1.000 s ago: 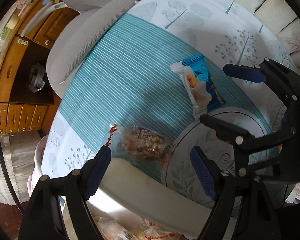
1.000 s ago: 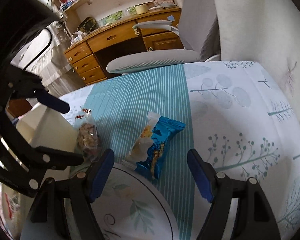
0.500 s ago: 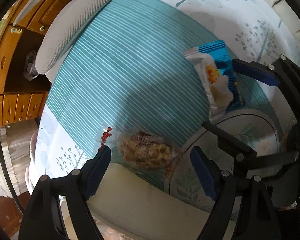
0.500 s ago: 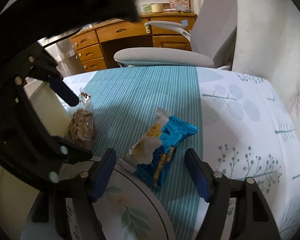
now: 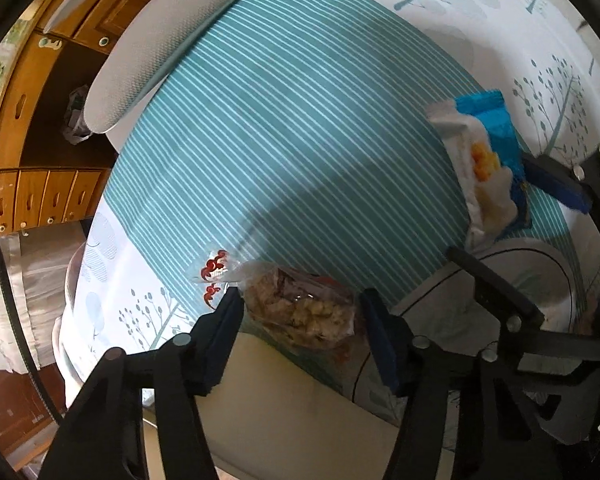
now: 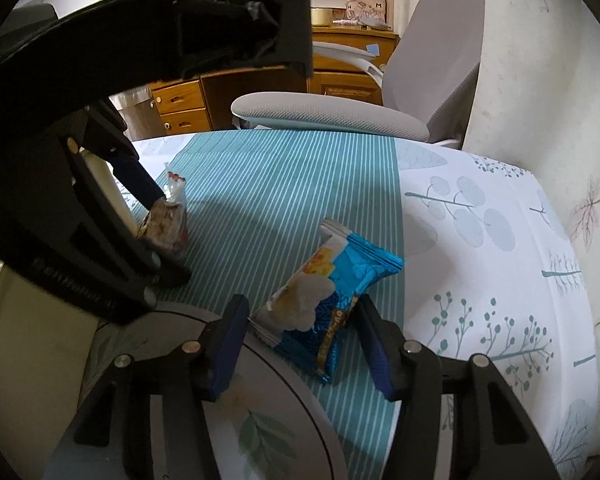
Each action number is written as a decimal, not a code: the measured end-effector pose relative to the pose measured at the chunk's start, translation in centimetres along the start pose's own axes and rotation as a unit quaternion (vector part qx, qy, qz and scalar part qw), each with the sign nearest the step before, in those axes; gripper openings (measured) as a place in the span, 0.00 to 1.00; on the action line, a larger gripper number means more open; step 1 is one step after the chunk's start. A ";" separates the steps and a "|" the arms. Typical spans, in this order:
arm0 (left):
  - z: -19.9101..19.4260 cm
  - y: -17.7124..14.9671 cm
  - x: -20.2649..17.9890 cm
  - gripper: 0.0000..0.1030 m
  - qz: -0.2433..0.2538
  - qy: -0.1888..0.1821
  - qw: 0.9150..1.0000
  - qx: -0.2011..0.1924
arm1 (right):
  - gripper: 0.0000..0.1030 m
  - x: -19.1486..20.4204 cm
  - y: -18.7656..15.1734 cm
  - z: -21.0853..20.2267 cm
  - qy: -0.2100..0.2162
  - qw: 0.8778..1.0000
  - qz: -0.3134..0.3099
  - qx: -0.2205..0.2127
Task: Organize snacks
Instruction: 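Move the left tool to the small red-tagged nut bag while the right tool moves to the blue snack, then grasp the red-tagged nut bag with the left tool while the right tool grasps the blue-wrapped snack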
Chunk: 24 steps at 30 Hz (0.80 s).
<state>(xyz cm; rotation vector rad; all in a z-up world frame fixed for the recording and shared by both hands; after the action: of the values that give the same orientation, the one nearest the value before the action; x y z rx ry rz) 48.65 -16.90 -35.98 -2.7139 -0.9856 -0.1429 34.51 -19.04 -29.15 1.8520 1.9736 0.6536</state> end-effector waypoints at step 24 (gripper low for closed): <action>-5.3 -2.9 -1.5 0.53 -0.070 -0.053 0.996 -0.032 | 0.47 2.5 -5.8 -6.9 0.038 0.996 0.057 0.058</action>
<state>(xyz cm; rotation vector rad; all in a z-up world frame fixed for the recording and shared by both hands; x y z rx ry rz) 45.65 -17.08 -30.57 -2.7326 -1.2226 -0.0577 25.67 -17.39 -26.49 2.0485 2.0043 0.6655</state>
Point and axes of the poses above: each gripper's, at about its wrist camera, not at the fingertips, and z roughly the way its jaws point, x to its left, y to its top, the point moved 7 cm from there along z, roughly the way its jaws point, and after that the axes turned 2 degrees about x, right-handed, at the moved point
